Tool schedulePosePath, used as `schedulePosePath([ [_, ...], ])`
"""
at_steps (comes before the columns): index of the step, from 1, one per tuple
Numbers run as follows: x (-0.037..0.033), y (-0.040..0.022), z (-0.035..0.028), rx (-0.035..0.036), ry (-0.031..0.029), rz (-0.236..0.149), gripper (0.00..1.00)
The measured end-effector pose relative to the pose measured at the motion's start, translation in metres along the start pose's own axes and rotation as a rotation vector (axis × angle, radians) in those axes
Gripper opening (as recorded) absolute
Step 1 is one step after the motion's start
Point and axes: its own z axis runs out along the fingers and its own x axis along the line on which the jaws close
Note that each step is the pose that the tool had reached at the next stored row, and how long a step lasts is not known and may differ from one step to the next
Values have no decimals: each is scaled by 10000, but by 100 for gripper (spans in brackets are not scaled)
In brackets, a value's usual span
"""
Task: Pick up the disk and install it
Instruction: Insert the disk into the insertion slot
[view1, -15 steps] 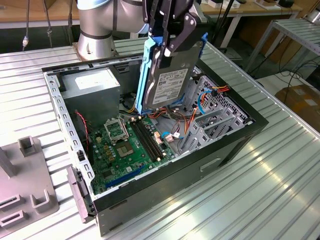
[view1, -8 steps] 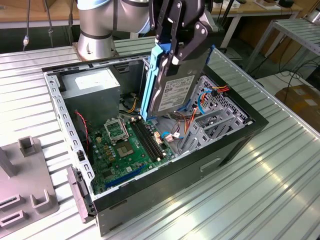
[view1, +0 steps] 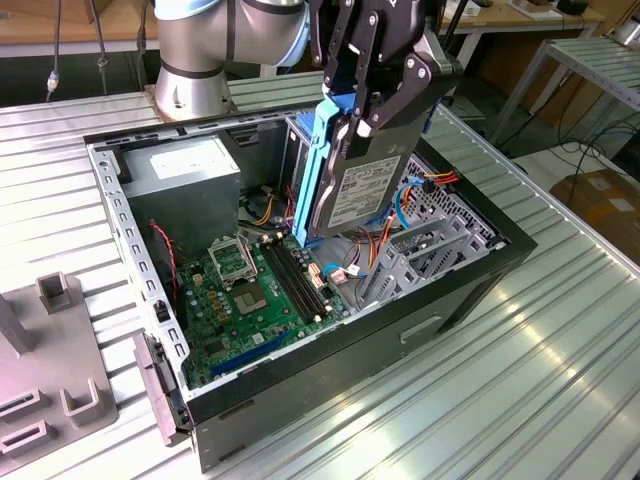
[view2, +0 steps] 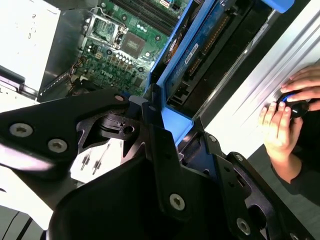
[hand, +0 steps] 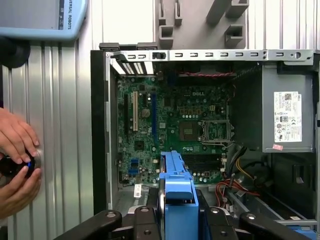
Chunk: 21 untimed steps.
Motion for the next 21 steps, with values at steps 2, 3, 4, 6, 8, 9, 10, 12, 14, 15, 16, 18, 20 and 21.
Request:
schedulePosePath([
  [2,4,-16,0,31,-1,7,37],
  [3,5,-43,1,32,-2,16,37],
  [4,6,-67,1,32,-1,23,37],
  [6,5,-107,1,31,0,35,37],
  [8,5,-160,2,31,0,51,37],
  [9,5,-185,2,31,-1,60,37],
  [10,5,-201,3,31,-1,68,37],
  [12,5,-238,4,30,0,90,37],
  [14,4,-271,5,30,1,146,37],
  [15,4,-283,6,29,0,166,37],
  [16,6,-299,7,29,1,181,37],
  [18,17,-314,10,29,1,204,37],
  [20,30,-325,13,29,1,232,37],
  [21,37,-332,14,28,1,250,37],
])
